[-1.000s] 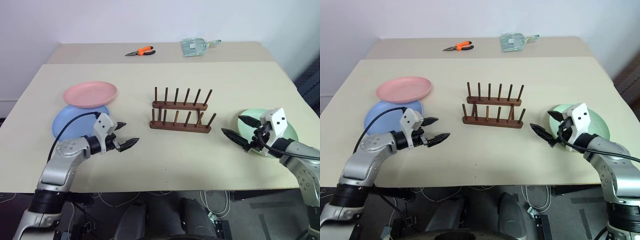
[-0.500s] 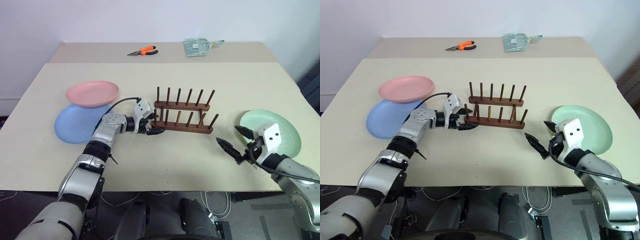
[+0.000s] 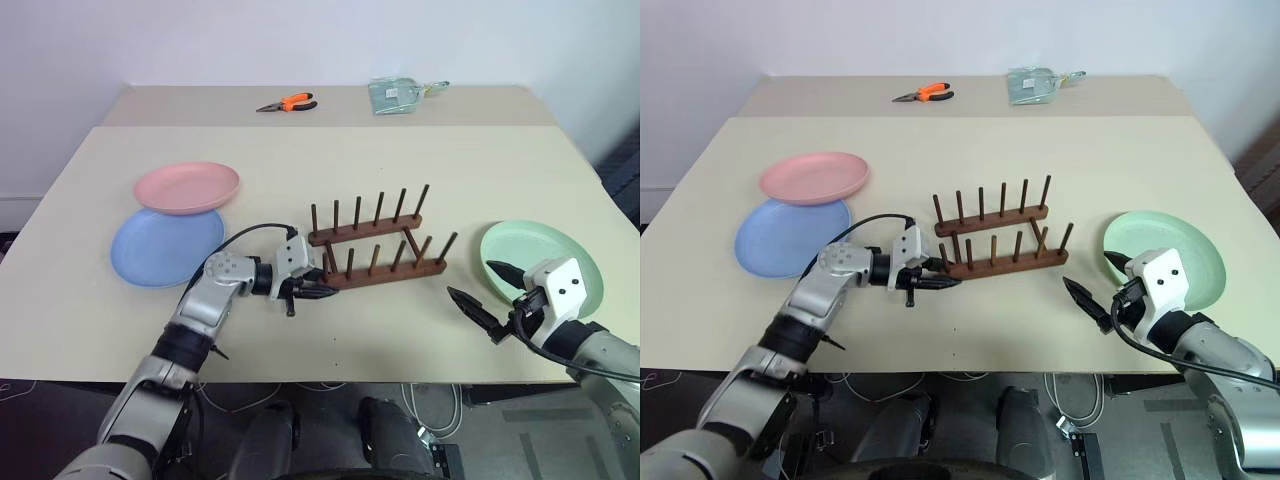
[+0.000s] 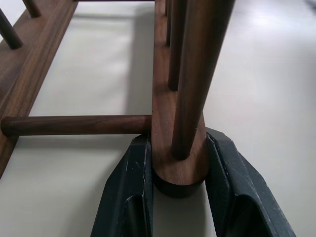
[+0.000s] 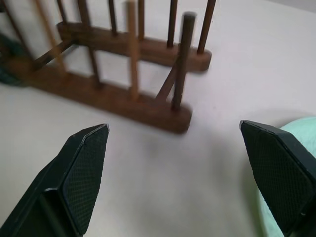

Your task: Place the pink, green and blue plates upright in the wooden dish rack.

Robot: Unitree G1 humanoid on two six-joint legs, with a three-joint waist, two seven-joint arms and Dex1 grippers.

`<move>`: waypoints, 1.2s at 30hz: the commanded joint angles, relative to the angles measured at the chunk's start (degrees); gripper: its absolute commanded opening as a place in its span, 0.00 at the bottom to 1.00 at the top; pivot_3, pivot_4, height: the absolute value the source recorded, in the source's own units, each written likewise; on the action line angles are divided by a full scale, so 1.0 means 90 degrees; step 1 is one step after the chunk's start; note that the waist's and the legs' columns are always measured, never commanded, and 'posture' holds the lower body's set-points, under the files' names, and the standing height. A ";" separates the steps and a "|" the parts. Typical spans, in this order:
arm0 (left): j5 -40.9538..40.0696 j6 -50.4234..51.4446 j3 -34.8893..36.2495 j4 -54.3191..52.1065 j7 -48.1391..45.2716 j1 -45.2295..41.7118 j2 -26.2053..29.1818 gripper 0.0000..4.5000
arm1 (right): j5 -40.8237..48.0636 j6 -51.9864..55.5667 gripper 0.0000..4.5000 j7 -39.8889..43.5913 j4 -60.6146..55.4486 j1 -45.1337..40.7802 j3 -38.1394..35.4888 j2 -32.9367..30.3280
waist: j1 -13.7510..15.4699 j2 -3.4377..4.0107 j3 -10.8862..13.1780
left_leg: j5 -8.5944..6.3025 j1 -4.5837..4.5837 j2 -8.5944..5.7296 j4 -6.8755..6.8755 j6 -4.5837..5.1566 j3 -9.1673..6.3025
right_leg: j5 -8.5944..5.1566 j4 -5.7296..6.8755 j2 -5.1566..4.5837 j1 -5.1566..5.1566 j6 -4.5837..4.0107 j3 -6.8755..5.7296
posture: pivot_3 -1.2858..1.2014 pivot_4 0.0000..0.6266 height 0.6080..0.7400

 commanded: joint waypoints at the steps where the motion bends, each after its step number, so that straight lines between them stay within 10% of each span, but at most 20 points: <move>1: -0.0113 0.0218 0.0015 -0.0730 0.0049 0.0130 0.0167 0.18 | -0.0107 -0.0120 0.97 0.0154 0.0130 -0.0066 -0.0038 -0.0166 | -0.0003 0.0000 0.0000 | 0.0000 0.0000 0.0000 0.0000 0.0000 0.0000 | -0.0004 0.0000 0.0000 0.0000 -0.0003 0.0000 | 0.52 0.24 1.00; 7: 0.0228 0.0176 0.0182 -0.0416 0.0449 0.0143 0.0701 0.69 | -0.0380 -0.0231 0.97 0.0394 0.0549 -0.0132 0.0051 -0.0395 | -0.0007 0.0001 0.0000 | 0.0000 0.0002 0.0000 -0.0001 0.0000 0.0002 | -0.0011 0.0001 0.0001 -0.0001 -0.0011 -0.0001 | 0.52 0.24 1.00; 10: 0.0045 0.0445 0.0334 -0.0658 0.0297 0.0386 0.1144 0.80 | -0.0427 -0.0267 0.66 0.0662 0.0579 0.0059 0.0053 -0.0531 | -0.0013 0.0002 -0.0001 | 0.0000 0.0003 0.0000 -0.0001 0.0000 0.0002 | -0.0010 0.0002 0.0001 -0.0001 -0.0010 -0.0001 | 0.52 0.24 1.00; 15: -0.0927 0.1639 0.0398 -0.2181 -0.0300 0.1188 0.1753 0.36 | -0.0621 -0.0367 0.07 0.0979 0.0439 0.0368 0.0379 -0.0635 | -0.0060 0.0007 -0.0004 | -0.0001 0.0006 0.0006 -0.0009 0.0001 0.0003 | -0.0012 0.0004 0.0002 -0.0002 -0.0010 0.0000 | 0.52 0.24 1.00; 18: -0.1251 0.2265 0.0227 -0.2930 -0.0069 0.1507 0.1597 0.02 | -0.0849 -0.0464 0.00 0.1048 0.0382 0.0405 0.0875 -0.0602 | -0.0020 0.0005 -0.0003 | -0.0001 0.0004 0.0007 -0.0003 0.0002 0.0004 | -0.0014 0.0001 -0.0003 0.0000 -0.0012 0.0000 | 0.52 0.24 1.00; 36: 0.0501 0.0949 0.0202 -0.0552 0.3511 0.0549 -0.0245 0.01 | -0.3090 -0.1187 0.00 -0.0746 0.3096 -0.2899 0.2704 0.0618 | -0.0015 -0.0016 -0.0040 | 0.0002 0.0021 -0.0001 0.0004 -0.0002 0.0002 | 0.0006 0.0008 0.0003 0.0013 -0.0003 -0.0002 | 0.52 0.24 1.00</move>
